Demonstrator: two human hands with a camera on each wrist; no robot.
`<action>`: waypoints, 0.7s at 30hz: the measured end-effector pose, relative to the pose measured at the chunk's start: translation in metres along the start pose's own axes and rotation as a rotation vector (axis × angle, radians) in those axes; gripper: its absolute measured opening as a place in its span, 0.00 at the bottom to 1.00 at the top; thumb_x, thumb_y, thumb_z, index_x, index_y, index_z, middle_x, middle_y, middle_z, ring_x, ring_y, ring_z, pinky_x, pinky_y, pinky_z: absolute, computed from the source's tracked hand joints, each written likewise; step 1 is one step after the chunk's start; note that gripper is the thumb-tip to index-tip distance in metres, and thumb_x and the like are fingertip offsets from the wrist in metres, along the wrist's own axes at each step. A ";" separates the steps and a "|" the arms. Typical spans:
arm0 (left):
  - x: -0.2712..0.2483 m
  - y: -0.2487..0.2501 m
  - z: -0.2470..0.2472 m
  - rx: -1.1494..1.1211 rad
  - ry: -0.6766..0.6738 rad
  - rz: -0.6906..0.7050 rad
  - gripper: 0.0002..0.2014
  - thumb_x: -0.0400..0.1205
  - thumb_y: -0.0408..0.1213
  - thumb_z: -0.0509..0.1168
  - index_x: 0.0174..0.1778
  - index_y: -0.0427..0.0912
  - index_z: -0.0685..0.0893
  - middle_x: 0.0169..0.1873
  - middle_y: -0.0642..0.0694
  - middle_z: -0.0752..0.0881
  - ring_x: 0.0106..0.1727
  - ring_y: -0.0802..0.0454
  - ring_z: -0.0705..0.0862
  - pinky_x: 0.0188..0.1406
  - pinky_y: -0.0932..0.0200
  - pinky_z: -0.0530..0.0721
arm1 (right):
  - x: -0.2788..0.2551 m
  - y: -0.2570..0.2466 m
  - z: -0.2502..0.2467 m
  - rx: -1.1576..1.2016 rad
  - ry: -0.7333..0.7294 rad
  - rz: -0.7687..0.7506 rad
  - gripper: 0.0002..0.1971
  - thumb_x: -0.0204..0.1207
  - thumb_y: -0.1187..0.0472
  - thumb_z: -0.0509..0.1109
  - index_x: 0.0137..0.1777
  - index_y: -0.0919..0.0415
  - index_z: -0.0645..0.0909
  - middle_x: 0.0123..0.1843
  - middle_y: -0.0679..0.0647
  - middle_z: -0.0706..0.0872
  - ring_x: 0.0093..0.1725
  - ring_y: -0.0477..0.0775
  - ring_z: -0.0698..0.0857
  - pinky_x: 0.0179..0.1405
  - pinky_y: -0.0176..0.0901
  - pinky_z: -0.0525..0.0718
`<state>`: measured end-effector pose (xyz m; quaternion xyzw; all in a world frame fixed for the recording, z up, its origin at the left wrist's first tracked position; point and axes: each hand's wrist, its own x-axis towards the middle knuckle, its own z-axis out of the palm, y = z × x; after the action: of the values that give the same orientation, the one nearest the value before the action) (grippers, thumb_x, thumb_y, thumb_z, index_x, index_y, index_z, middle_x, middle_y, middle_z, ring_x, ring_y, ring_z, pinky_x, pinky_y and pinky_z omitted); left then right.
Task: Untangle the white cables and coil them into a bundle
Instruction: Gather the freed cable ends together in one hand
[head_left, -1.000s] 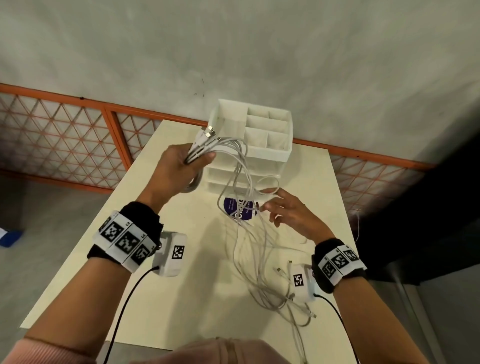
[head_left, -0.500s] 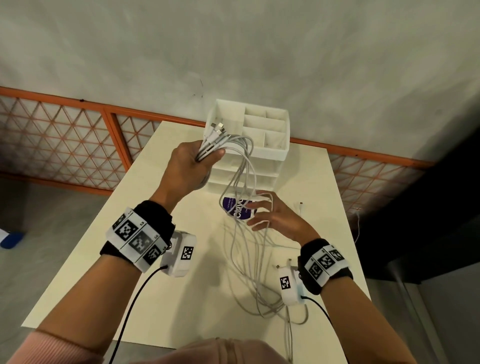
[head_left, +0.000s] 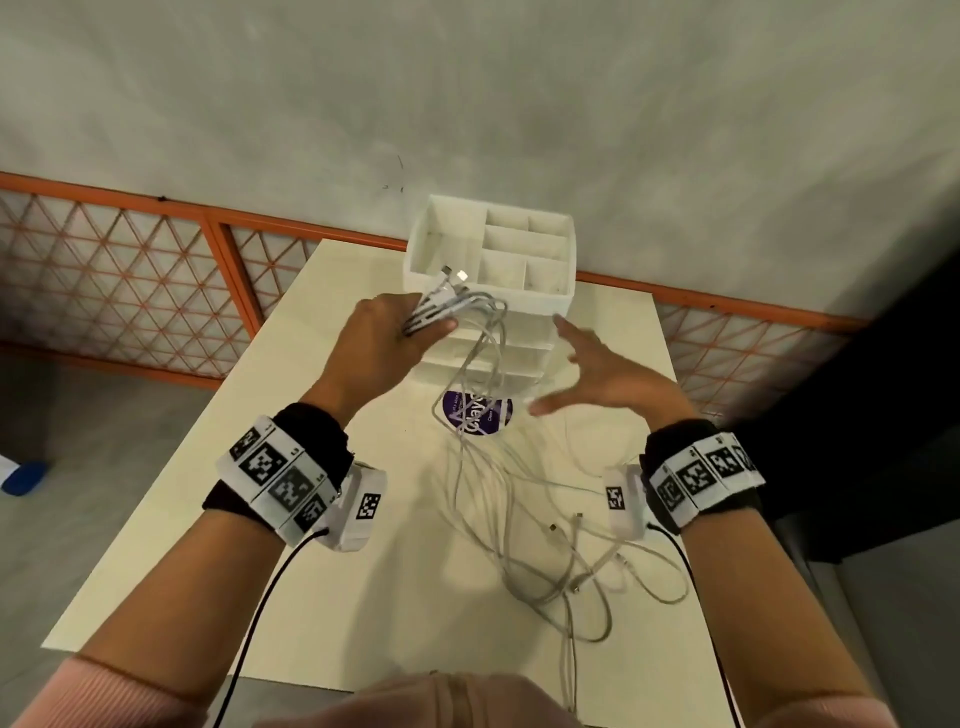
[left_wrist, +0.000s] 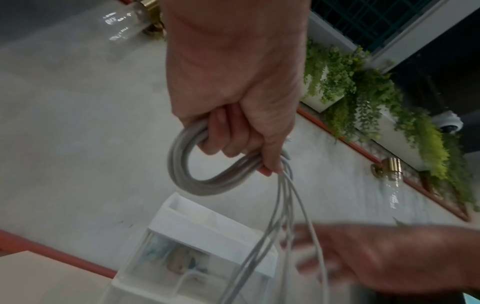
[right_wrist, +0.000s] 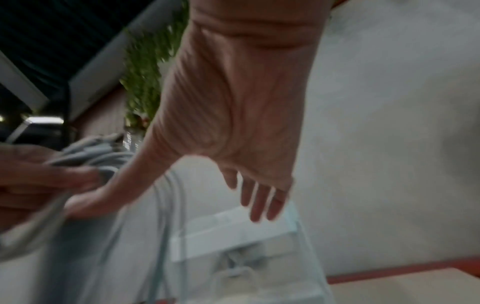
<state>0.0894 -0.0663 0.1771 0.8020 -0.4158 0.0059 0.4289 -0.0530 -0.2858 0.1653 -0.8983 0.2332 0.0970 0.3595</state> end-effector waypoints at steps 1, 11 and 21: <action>-0.001 0.004 0.003 -0.001 -0.049 0.036 0.12 0.79 0.46 0.69 0.37 0.41 0.84 0.20 0.56 0.75 0.21 0.58 0.73 0.23 0.67 0.68 | -0.002 -0.019 -0.001 0.117 0.045 -0.115 0.68 0.45 0.39 0.84 0.83 0.43 0.46 0.85 0.51 0.52 0.82 0.54 0.60 0.79 0.55 0.65; 0.001 0.005 -0.012 -0.399 0.172 -0.121 0.15 0.80 0.37 0.69 0.29 0.38 0.76 0.11 0.56 0.71 0.14 0.60 0.65 0.17 0.70 0.65 | 0.012 -0.021 0.035 0.456 0.034 -0.293 0.17 0.80 0.58 0.66 0.29 0.56 0.77 0.19 0.46 0.74 0.25 0.51 0.81 0.42 0.44 0.80; -0.013 -0.054 -0.002 0.084 0.148 -0.540 0.16 0.75 0.43 0.73 0.44 0.32 0.81 0.34 0.39 0.80 0.36 0.44 0.76 0.34 0.55 0.70 | 0.010 -0.012 0.011 0.228 0.126 -0.121 0.26 0.81 0.38 0.54 0.35 0.58 0.78 0.22 0.44 0.67 0.22 0.43 0.66 0.26 0.36 0.67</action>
<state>0.1179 -0.0412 0.1371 0.8981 -0.1539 -0.0327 0.4108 -0.0382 -0.2744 0.1608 -0.8684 0.2101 -0.0087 0.4490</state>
